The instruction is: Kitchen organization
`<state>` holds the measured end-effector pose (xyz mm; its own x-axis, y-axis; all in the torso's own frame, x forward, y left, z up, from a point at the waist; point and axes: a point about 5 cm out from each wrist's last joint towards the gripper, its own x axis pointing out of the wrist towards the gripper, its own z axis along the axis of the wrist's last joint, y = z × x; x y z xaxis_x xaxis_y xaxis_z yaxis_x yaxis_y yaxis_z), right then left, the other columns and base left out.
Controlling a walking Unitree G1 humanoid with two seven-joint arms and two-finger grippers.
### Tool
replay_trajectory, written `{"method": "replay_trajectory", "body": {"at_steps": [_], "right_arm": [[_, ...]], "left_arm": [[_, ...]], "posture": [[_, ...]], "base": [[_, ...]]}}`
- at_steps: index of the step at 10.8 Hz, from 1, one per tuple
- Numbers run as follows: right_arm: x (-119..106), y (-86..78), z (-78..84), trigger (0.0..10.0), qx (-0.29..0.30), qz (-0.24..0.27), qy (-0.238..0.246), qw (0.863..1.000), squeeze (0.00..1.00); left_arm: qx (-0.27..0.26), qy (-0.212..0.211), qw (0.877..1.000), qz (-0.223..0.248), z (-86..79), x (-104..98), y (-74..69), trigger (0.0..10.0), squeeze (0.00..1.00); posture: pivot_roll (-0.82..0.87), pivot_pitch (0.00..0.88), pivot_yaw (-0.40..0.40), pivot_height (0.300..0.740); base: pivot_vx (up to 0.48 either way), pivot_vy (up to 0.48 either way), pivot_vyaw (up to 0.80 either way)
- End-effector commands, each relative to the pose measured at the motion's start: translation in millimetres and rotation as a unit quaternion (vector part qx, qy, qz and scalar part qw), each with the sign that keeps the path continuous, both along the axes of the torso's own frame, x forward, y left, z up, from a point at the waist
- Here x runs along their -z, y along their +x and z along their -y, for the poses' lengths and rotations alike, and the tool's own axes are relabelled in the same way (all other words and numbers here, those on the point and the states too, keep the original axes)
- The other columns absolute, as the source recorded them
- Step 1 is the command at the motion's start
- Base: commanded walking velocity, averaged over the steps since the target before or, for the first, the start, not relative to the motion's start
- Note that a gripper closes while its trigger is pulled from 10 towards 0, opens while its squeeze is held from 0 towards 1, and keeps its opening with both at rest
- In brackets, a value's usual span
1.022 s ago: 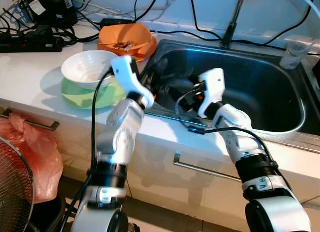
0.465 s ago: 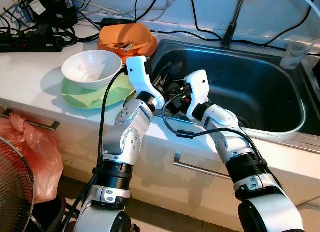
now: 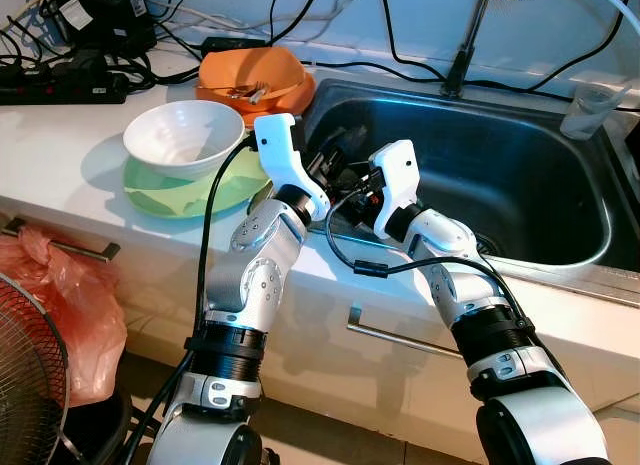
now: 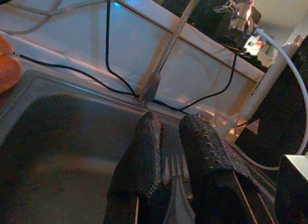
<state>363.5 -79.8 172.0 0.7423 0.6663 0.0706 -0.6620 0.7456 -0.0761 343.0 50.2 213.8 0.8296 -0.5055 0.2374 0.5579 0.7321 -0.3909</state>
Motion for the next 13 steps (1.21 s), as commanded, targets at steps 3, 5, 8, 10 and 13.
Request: {"method": "replay_trajectory", "body": {"at_steps": [3,5,8,10,13], "right_arm": [[-12.0,4.9,2.1,0.0,0.007,0.023,0.007,1.000,0.00],[-11.0,5.4,2.6,0.0,0.011,0.023,0.007,1.000,0.00],[-9.7,5.7,3.5,0.0,0.014,0.023,0.006,1.000,0.00],[-9.5,5.9,3.9,0.0,0.015,0.024,0.006,1.000,0.00],[-9.2,6.4,4.4,0.0,0.016,0.024,0.006,1.000,0.00]], "left_arm": [[0.022,0.006,1.000,-0.008,10.2,2.9,-6.0,0.0,0.00],[0.024,0.007,1.000,-0.008,9.9,2.6,-6.2,0.0,0.00],[0.027,0.008,1.000,-0.007,10.3,1.1,-6.2,0.0,0.00],[0.027,0.009,1.000,-0.006,10.3,-0.3,-6.1,0.0,0.00],[0.030,0.011,0.999,-0.002,12.2,-2.9,-6.8,0.0,0.00]], "posture": [[0.03,0.039,-0.004,0.740],[0.03,0.036,-0.002,0.740],[0.03,0.036,-0.002,0.740],[0.03,0.037,-0.003,0.740],[0.03,0.036,-0.004,0.740]], "base": [[0.000,0.000,0.00],[0.000,0.000,0.00],[0.000,0.000,0.00],[0.000,0.000,0.00],[0.000,0.000,0.00]]}}
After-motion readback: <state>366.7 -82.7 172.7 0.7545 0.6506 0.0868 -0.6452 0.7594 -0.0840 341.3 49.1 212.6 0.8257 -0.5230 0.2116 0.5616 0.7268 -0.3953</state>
